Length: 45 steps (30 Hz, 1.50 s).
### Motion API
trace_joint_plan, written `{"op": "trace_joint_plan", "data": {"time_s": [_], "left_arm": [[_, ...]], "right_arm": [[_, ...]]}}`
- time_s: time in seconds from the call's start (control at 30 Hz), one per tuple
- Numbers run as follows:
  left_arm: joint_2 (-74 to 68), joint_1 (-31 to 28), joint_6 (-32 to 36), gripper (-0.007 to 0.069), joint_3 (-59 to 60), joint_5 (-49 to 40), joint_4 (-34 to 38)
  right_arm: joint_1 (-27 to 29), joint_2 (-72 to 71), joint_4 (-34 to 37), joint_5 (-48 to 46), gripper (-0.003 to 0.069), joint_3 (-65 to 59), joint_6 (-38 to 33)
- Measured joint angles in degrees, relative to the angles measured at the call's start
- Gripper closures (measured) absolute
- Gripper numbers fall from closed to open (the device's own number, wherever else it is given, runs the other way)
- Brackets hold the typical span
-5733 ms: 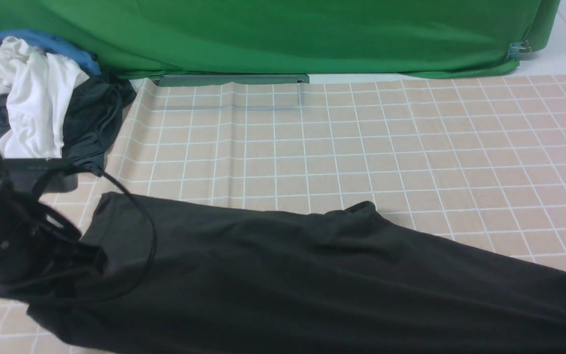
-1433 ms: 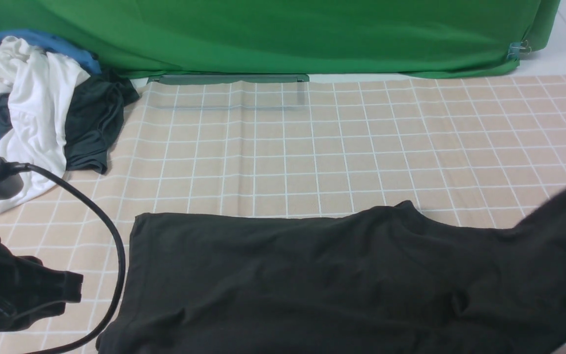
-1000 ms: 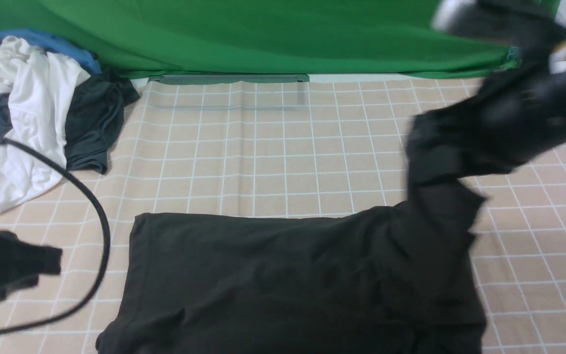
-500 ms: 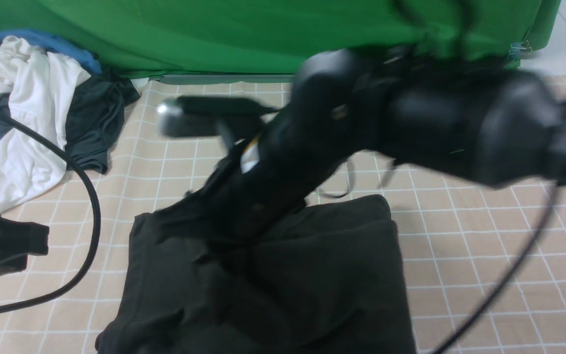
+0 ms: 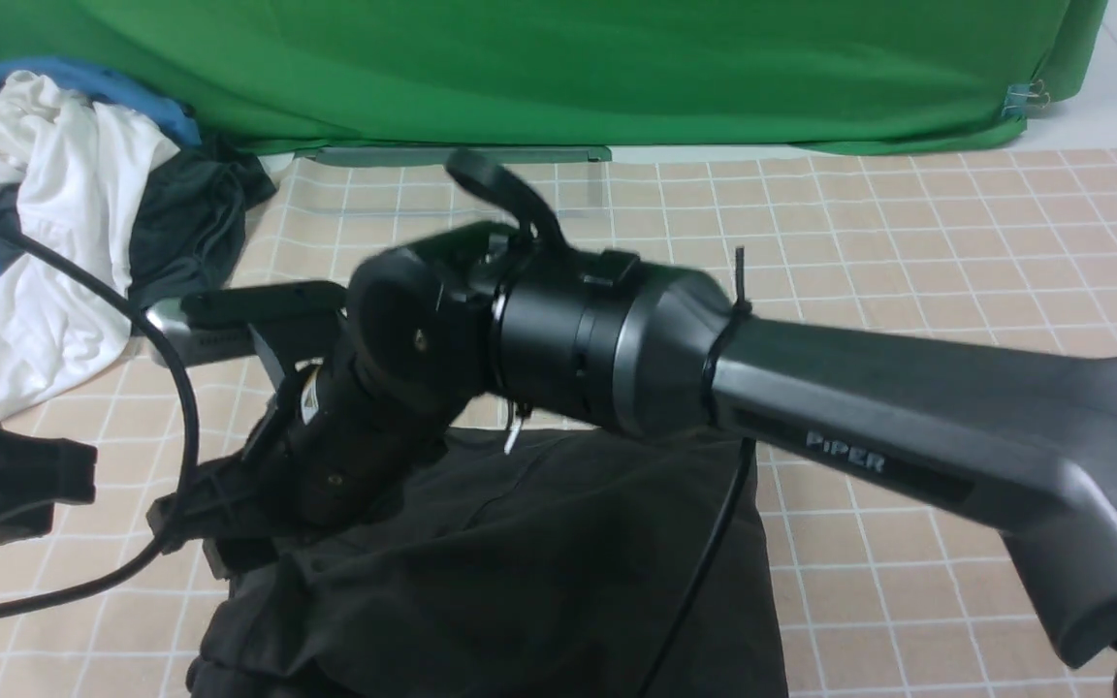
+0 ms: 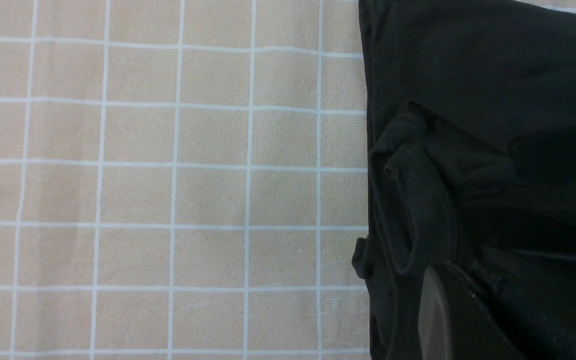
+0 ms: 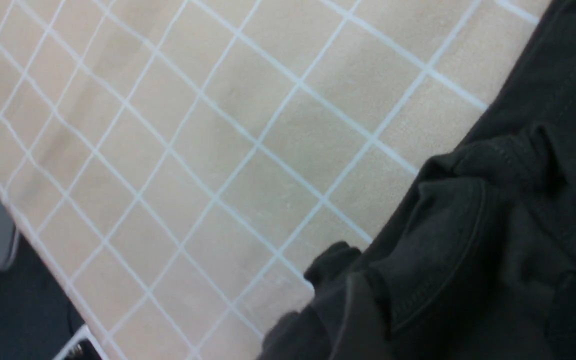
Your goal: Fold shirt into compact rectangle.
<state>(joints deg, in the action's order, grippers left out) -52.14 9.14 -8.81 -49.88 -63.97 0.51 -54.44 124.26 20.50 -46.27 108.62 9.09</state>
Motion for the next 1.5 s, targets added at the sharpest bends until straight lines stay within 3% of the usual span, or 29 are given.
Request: {"op": "trace_joint_plan", "data": {"time_s": [0.07,0.13,0.2,0.3,0.33,0.47,0.7,0.87,0.97,1.1,1.23,1.3,1.37,1.5], "left_arm": [[0.0,0.0,0.0,0.0606,0.0,0.0,0.0],[0.0,0.0,0.0,0.0606,0.0,0.2,0.6],[-0.2,0.0,0.3,0.0606,0.0,0.8,1.8],[-2.3,0.0,2.4,0.0606,0.0,2.7,6.1],[-3.5,0.0,3.4,0.0606,0.0,3.2,7.2],[-10.3,0.0,8.3,0.0606,0.0,5.1,12.9],[-24.8,0.0,14.9,0.0606,0.6,7.7,20.0],[-26.5,0.0,16.3,0.0606,8.6,12.8,21.3],[-26.4,0.0,16.5,0.0606,14.5,15.1,21.4],[-26.3,0.0,16.5,0.0606,18.1,16.1,22.3],[-25.6,0.0,16.5,0.0606,18.4,16.5,22.6],[-24.3,0.0,16.5,0.0606,18.7,17.6,22.6],[-23.0,0.0,16.5,0.0606,18.8,17.6,22.4],[-18.8,0.0,14.6,0.0606,17.4,15.6,20.0]], "right_arm": [[1.0,-0.8,-2.3,-4.2,0.0156,2.2,-1.8],[2.7,-2.1,-7.7,-10.6,0.0205,4.7,-3.1],[4.6,-3.5,-13.6,-15.5,0.0295,6.3,-3.5],[8.7,-5.2,-19.2,-21.0,0.0529,7.1,-5.5],[9.9,-5.5,-19.5,-21.9,0.0573,7.1,-6.7],[12.7,-6.0,-19.3,-23.0,0.062,5.2,-9.1],[15.3,-6.2,-18.4,-23.4,0.0621,-0.7,-9.4],[16.4,-6.2,-15.3,-23.7,0.0623,-1.7,-11.0],[16.4,-6.2,-11.2,-23.7,0.0623,-1.7,-14.4],[16.2,-6.2,-3.5,-23.7,0.0613,-1.7,-23.9],[15.2,-5.7,-1.6,-22.7,0.0531,-1.7,-27.6],[14.5,-4.3,-1.1,-22.6,0.0405,-1.7,-30.2],[14.0,-2.8,-1.1,-22.6,0.0331,-1.7,-32.3],[12.4,-0.2,-1.2,-21.5,0.0237,-1.7,-37.0]]}}
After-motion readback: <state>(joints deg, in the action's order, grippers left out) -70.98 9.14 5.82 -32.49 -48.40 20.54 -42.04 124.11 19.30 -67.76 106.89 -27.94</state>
